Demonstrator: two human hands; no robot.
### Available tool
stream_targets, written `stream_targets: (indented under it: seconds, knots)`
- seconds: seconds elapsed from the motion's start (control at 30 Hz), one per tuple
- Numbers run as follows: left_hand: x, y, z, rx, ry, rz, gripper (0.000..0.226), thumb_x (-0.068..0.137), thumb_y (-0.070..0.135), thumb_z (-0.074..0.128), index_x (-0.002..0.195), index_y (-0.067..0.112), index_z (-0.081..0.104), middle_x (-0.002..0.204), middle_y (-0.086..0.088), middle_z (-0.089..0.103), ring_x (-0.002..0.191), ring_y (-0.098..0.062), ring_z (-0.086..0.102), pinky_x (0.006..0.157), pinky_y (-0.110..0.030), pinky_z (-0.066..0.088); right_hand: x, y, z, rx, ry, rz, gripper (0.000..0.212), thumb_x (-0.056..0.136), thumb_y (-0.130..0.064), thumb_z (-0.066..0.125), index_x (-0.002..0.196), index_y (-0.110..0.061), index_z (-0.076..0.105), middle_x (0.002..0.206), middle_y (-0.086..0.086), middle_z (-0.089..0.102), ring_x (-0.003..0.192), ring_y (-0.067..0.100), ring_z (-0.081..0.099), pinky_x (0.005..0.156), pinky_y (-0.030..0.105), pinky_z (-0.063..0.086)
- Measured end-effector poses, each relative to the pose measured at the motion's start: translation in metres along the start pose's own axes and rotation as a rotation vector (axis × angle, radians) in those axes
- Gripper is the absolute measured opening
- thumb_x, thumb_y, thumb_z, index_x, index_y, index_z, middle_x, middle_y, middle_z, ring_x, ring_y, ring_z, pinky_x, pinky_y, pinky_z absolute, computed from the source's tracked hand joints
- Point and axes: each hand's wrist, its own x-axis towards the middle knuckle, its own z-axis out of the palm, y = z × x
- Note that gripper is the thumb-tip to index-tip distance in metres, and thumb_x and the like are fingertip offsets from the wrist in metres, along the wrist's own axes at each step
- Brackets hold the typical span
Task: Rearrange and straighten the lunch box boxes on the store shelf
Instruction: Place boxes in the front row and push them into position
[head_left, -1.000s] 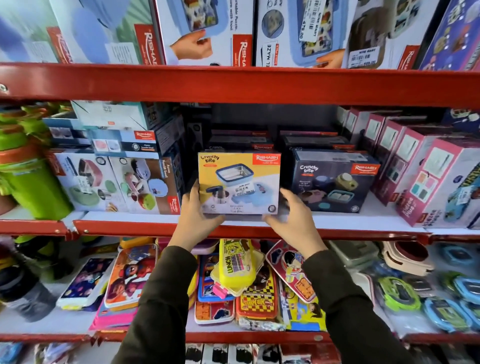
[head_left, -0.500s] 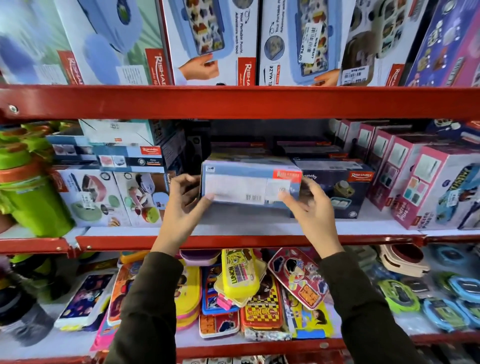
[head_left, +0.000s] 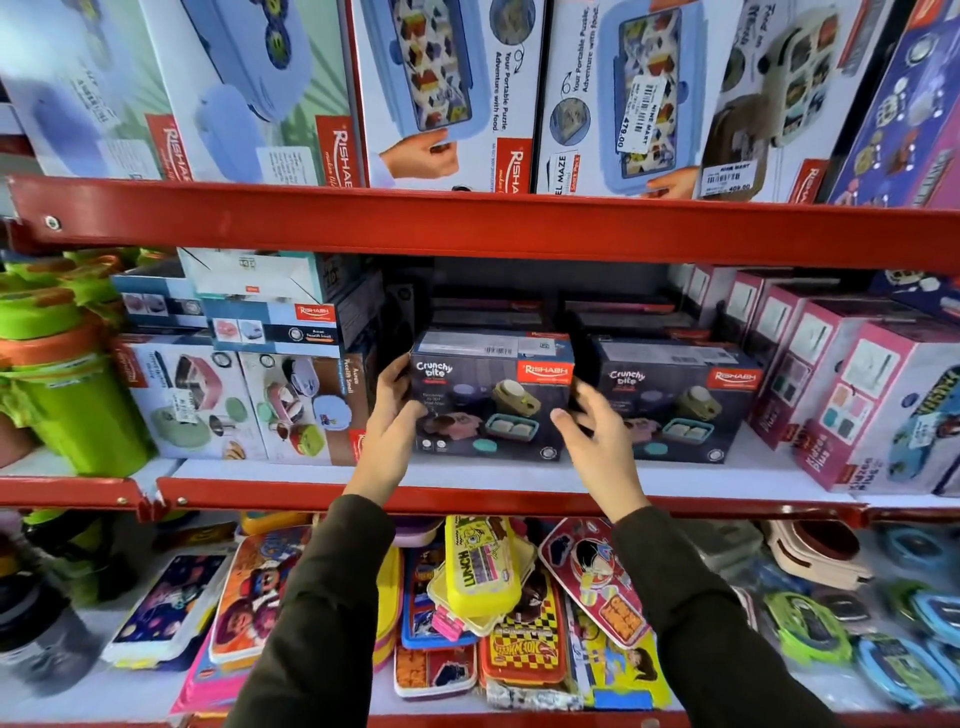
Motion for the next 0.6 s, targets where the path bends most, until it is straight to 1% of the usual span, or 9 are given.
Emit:
stream_targets:
  seconds: [0.03, 0.1, 0.2, 0.33, 0.37, 0.47, 0.5, 0.57, 0.6]
  knots:
    - [0.003, -0.005, -0.001, 0.024, 0.006, -0.012, 0.066, 0.09, 0.011, 0.045, 0.153, 0.028, 0.037, 0.156, -0.01, 0.051, 0.142, -0.023, 0.052, 0.121, -0.048, 0.043, 0.001, 0.003, 0.002, -0.039, 0.01, -0.001, 0.056, 0.101, -0.018, 0.06, 0.154, -0.015, 0.041, 0.153, 0.002, 0.052, 0.137, 0.021, 0.052, 0.117, 0.042, 0.042]
    - [0.01, -0.014, -0.001, 0.095, 0.024, -0.015, 0.065, 0.095, 0.002, 0.047, 0.155, 0.027, 0.036, 0.156, -0.01, 0.052, 0.147, -0.025, 0.05, 0.125, -0.055, 0.038, 0.007, 0.007, 0.008, -0.083, 0.044, -0.011, 0.054, 0.101, -0.014, 0.059, 0.153, -0.012, 0.044, 0.152, 0.007, 0.054, 0.132, 0.019, 0.055, 0.116, 0.039, 0.044]
    - [0.013, -0.019, 0.003, 0.177, 0.085, 0.002, 0.066, 0.098, -0.01, 0.05, 0.154, 0.024, 0.038, 0.15, -0.008, 0.058, 0.144, -0.023, 0.054, 0.123, -0.054, 0.043, 0.013, 0.01, 0.011, -0.12, 0.111, -0.013, 0.048, 0.102, -0.013, 0.057, 0.149, -0.011, 0.049, 0.148, 0.011, 0.059, 0.131, 0.027, 0.06, 0.115, 0.046, 0.046]
    - [0.02, -0.022, 0.007, 0.211, 0.155, -0.001, 0.061, 0.098, -0.008, 0.052, 0.151, 0.023, 0.042, 0.14, -0.005, 0.065, 0.134, -0.022, 0.061, 0.118, -0.049, 0.049, 0.018, 0.011, 0.014, -0.167, 0.142, -0.016, 0.047, 0.103, -0.015, 0.055, 0.149, -0.011, 0.049, 0.143, 0.014, 0.062, 0.129, 0.032, 0.062, 0.111, 0.046, 0.048]
    - [0.02, -0.022, 0.008, 0.218, 0.164, -0.005, 0.06, 0.099, -0.006, 0.053, 0.151, 0.022, 0.042, 0.139, -0.004, 0.065, 0.133, -0.021, 0.061, 0.118, -0.046, 0.049, 0.018, 0.012, 0.015, -0.174, 0.141, -0.016, 0.047, 0.103, -0.015, 0.055, 0.15, -0.012, 0.048, 0.143, 0.014, 0.062, 0.129, 0.031, 0.062, 0.111, 0.046, 0.048]
    - [0.013, -0.02, 0.013, 0.166, 0.168, -0.003, 0.05, 0.108, 0.009, 0.048, 0.156, 0.02, 0.038, 0.146, 0.001, 0.057, 0.137, -0.017, 0.053, 0.118, -0.022, 0.042, 0.015, 0.011, 0.016, -0.123, 0.14, -0.007, 0.05, 0.105, -0.022, 0.051, 0.154, -0.015, 0.042, 0.152, 0.008, 0.055, 0.139, 0.025, 0.053, 0.118, 0.045, 0.041]
    - [0.011, -0.018, 0.016, 0.106, 0.165, -0.002, 0.048, 0.111, 0.018, 0.044, 0.158, 0.02, 0.036, 0.152, 0.001, 0.053, 0.143, -0.017, 0.049, 0.121, -0.023, 0.038, 0.013, 0.01, 0.017, -0.069, 0.145, 0.002, 0.049, 0.106, -0.023, 0.049, 0.154, -0.016, 0.041, 0.156, 0.005, 0.05, 0.143, 0.02, 0.047, 0.122, 0.042, 0.036]
    - [0.01, -0.013, 0.02, -0.052, 0.165, -0.055, 0.048, 0.114, 0.035, 0.032, 0.161, 0.025, 0.035, 0.162, 0.0, 0.046, 0.151, -0.018, 0.042, 0.129, -0.038, 0.032, 0.01, 0.008, 0.018, 0.045, 0.148, 0.029, 0.047, 0.107, -0.025, 0.045, 0.153, -0.017, 0.042, 0.156, -0.002, 0.047, 0.143, 0.01, 0.04, 0.121, 0.031, 0.029]
    - [0.01, -0.012, 0.021, -0.127, 0.159, -0.101, 0.049, 0.114, 0.04, 0.026, 0.161, 0.028, 0.036, 0.162, 0.0, 0.047, 0.152, -0.018, 0.041, 0.13, -0.043, 0.03, 0.008, 0.007, 0.019, 0.084, 0.137, 0.041, 0.046, 0.108, -0.026, 0.043, 0.153, -0.018, 0.042, 0.154, -0.006, 0.047, 0.142, 0.007, 0.039, 0.12, 0.027, 0.028]
